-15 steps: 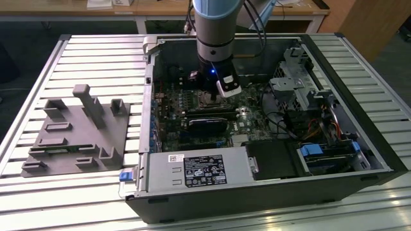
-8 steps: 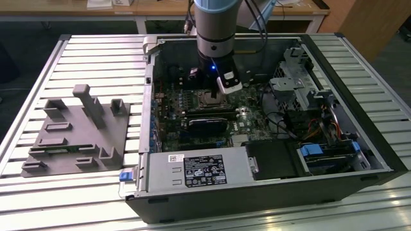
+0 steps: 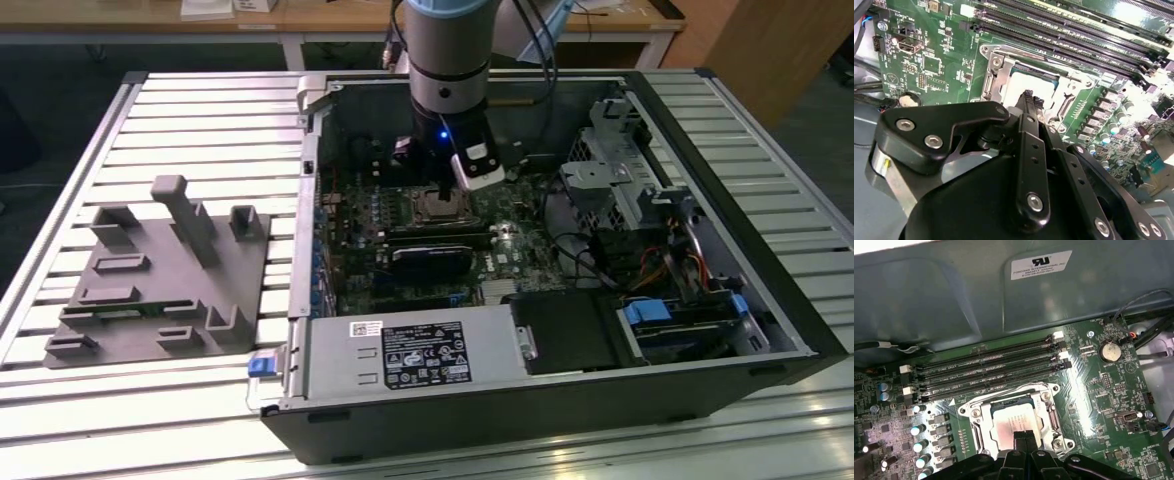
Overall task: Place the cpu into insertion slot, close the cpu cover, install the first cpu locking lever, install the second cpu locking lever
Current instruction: 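Install the second cpu locking lever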
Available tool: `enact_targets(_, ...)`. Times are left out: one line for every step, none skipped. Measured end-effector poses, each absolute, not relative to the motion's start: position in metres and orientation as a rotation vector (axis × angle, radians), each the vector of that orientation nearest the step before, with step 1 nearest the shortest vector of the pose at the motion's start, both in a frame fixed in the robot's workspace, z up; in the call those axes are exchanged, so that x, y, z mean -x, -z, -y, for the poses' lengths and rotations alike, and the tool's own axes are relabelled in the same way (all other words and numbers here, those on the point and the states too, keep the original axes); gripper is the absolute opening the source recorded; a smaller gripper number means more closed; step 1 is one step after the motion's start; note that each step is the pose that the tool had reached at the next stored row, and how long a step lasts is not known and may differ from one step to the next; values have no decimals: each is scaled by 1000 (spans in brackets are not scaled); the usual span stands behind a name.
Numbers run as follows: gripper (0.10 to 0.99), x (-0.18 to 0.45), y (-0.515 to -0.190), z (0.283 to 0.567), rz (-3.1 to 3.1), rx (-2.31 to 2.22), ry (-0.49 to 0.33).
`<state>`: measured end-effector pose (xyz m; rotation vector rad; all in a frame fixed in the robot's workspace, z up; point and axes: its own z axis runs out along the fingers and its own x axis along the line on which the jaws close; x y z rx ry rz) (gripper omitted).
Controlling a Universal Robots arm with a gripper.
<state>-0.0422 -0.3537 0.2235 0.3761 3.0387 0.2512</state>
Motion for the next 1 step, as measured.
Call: enact_targets(106,42,-223,354,-3039,-376,-251)
